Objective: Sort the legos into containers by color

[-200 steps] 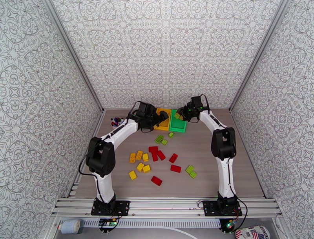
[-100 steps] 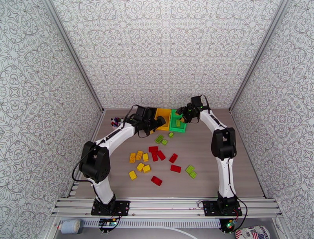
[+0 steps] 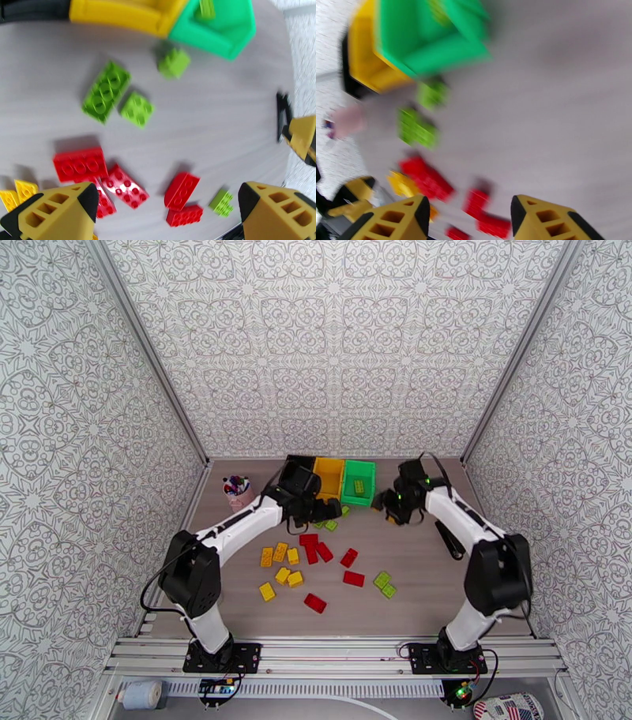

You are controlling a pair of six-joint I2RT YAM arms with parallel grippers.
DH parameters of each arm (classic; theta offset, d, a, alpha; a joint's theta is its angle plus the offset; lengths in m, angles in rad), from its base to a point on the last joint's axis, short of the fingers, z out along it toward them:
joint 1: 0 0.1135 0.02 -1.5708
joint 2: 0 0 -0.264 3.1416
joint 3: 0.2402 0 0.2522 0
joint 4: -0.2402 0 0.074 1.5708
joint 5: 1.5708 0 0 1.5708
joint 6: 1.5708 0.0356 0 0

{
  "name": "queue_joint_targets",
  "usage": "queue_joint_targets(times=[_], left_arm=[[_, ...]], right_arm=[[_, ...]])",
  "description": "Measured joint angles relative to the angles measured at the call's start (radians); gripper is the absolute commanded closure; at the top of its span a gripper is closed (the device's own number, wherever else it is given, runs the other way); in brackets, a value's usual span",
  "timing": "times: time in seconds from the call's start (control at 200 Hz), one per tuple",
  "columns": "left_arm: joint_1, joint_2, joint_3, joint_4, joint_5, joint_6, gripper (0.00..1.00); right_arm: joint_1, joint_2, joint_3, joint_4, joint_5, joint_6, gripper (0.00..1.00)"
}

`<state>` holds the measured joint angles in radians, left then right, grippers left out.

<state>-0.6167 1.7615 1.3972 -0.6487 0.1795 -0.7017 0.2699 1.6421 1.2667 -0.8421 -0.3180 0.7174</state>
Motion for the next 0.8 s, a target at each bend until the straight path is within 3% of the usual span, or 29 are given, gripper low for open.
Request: queue_joint_targets(times=[0.25,0.5,0.8], left_arm=[[-0.06,0.0,-0.068,0.004,-0.002,-0.012,0.01],[-0.07,-0.002,-0.068,0.008,-0.002,-0.012,0.01],[-0.07,-0.007,-0.076,0.01,0.001,-0.012,0.01]], right_arm=[[0.166,-0.146,-0.246,-0.042,0.103,0.08,0.42],[0.191,-0.196,-0.381,-0.023,0.135,0.187,0.39],[0.212,-0.168,-0.417,0.043,0.134,0.241,0.39]])
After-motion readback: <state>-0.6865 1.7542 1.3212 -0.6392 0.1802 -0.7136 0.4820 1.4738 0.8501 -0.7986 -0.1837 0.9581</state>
